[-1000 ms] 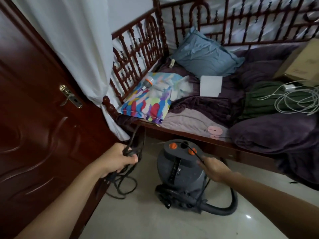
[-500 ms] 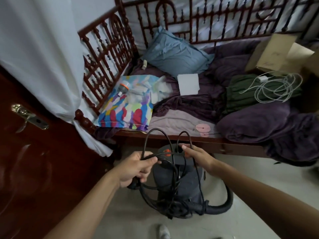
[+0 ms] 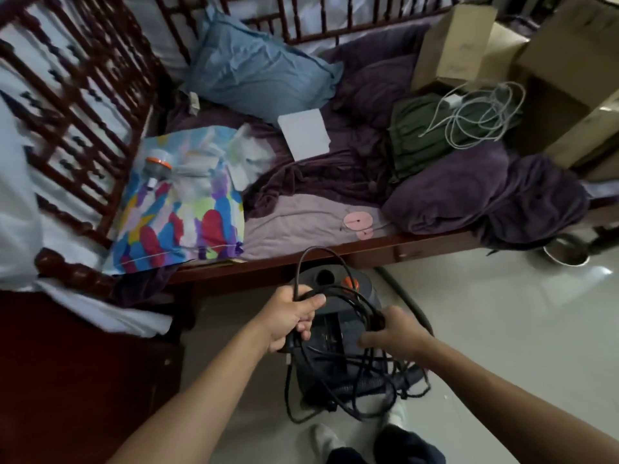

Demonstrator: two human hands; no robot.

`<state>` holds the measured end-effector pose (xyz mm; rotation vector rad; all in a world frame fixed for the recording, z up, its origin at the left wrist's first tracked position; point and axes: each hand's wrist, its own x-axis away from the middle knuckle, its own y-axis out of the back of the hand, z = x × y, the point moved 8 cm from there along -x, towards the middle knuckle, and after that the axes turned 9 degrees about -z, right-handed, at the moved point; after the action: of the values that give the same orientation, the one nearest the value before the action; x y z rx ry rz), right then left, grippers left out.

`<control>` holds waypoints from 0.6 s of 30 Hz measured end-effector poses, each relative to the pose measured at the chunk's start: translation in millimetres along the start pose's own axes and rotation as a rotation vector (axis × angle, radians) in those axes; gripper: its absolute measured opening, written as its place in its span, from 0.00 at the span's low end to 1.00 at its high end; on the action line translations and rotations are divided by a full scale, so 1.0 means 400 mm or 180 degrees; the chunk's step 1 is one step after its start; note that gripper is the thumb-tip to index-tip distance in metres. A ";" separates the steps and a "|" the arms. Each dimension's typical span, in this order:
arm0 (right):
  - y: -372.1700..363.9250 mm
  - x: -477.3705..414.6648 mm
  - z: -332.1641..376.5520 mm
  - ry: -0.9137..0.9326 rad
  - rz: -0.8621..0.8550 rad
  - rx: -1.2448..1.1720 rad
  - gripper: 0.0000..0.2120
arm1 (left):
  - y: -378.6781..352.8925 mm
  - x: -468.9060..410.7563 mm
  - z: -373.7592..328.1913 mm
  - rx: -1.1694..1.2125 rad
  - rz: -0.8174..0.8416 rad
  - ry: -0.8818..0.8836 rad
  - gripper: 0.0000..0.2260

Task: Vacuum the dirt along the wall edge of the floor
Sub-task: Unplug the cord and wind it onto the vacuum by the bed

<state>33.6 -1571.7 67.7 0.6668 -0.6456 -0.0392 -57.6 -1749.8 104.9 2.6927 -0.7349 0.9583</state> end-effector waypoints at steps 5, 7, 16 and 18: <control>0.061 -0.108 -0.086 -0.0306 -0.0769 0.1321 0.21 | 0.051 -0.140 0.089 -0.1096 -0.0581 0.0028 0.10; 0.063 -0.173 -0.099 -0.0125 -0.1003 0.1450 0.20 | 0.088 -0.200 0.126 -0.1352 -0.0973 0.0111 0.11; -0.075 -0.530 -0.154 0.0035 -0.0777 0.0797 0.17 | 0.203 -0.424 0.281 -0.2370 -0.2430 -0.0014 0.10; -0.105 -0.570 -0.152 0.0113 -0.0852 0.0553 0.19 | 0.205 -0.470 0.314 -0.2232 -0.2401 -0.0116 0.18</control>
<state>-108.2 -1517.5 -117.7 0.9170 -0.5259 -0.2209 -157.3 -1789.0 -110.5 2.0646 0.0044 0.3580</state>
